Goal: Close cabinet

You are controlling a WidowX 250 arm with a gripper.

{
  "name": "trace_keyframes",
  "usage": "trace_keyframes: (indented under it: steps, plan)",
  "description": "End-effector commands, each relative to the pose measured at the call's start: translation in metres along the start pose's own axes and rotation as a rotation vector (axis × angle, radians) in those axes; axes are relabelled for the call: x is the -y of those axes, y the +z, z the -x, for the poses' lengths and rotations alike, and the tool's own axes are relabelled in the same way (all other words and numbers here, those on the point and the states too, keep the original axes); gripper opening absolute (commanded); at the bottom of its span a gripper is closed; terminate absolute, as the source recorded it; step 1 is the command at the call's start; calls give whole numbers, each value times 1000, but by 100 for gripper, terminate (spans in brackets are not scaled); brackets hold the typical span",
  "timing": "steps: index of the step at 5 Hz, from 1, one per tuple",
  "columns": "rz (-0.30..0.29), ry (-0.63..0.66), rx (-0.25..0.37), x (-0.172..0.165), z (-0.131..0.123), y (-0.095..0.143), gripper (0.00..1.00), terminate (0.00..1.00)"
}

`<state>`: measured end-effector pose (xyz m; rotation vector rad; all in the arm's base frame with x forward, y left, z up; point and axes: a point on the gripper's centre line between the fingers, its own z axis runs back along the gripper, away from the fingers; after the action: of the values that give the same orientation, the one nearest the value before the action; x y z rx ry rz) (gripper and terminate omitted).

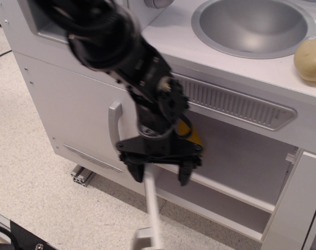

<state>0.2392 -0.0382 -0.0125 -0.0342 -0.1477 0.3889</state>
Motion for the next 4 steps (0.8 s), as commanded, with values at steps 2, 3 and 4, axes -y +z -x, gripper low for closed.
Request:
trace_keyframes:
  steps: [2, 3, 4]
  plan:
    - [172, 14, 50, 87, -24, 29, 100, 0]
    - [191, -3, 47, 84, -21, 50, 100, 0]
    - [190, -64, 20, 67, -7, 56, 100, 0]
